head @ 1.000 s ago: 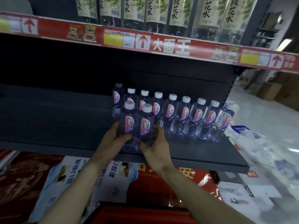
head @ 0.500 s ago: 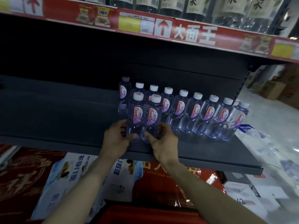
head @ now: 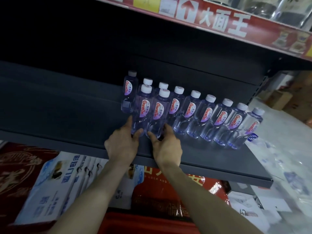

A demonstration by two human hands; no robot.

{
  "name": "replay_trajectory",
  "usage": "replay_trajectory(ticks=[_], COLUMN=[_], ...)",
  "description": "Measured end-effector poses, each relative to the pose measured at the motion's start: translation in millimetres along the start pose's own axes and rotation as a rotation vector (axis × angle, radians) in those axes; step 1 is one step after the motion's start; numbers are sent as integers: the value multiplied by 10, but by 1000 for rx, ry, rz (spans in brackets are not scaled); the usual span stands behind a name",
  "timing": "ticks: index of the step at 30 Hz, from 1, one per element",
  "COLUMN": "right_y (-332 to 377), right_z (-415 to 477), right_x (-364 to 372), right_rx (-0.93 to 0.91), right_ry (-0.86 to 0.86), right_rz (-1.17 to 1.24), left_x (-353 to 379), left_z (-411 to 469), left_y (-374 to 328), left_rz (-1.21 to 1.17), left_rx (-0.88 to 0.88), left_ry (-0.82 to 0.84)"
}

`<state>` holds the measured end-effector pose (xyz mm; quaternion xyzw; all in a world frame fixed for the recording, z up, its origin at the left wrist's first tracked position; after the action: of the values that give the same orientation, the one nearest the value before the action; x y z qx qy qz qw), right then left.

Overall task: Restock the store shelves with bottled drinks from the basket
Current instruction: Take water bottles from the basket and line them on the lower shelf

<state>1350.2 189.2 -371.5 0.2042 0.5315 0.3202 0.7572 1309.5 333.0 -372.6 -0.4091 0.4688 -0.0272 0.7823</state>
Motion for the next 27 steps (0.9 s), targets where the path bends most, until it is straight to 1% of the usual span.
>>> replay_trajectory(ticks=[7,8,10,11,13,16,18,20,23,25,27], right_y=[17,15,1,1,-9,-15,-36,-75,-152,-240,-382], right_z=[-20,-32,-47,-53,-76,-202,-403,-649,-1027,-1289,-1564], right_x=[-25,-28,-45,-72,-165,-396,-581,-767,-1009,-1106,-1161], right_rx=[13,15,13,7,3,37,19,-59,-148,-148,-134], right_ry=[42,56,107,138,189,188,178,194,240,262,298], right_rz=[-8,-1,33,67,152,270,310,291,279,297,305], left_x=[-63,-68,-101,-127,-206,-400,-569,-712,-786,-770,-707], left_z=[-14,-33,-76,-110,-224,-425,-570,-751,-1121,-1411,-1690], left_y=[-24,-22,-24,-40,-114,-277,-361,-392,-392,-390,-347], left_rz=[36,4,-144,-212,-256,-184,-175,-156,-48,-12,-19], left_rx=[-18,-25,-40,-47,-35,-4,-1,51,110,128,148], left_ry=[102,123,180,231,335,408,399,396,507,543,539])
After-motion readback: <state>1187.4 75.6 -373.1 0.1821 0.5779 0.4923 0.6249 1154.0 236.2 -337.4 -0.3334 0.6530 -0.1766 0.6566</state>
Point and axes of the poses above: each hand's wrist, its own z-axis towards the middle knuckle, its own x-axis out of the palm, y = z × x, the point moved 2 cm from there along z, towards the middle knuckle, and after that the axes turned 6 degrees about -x, right-handed, at the moved point
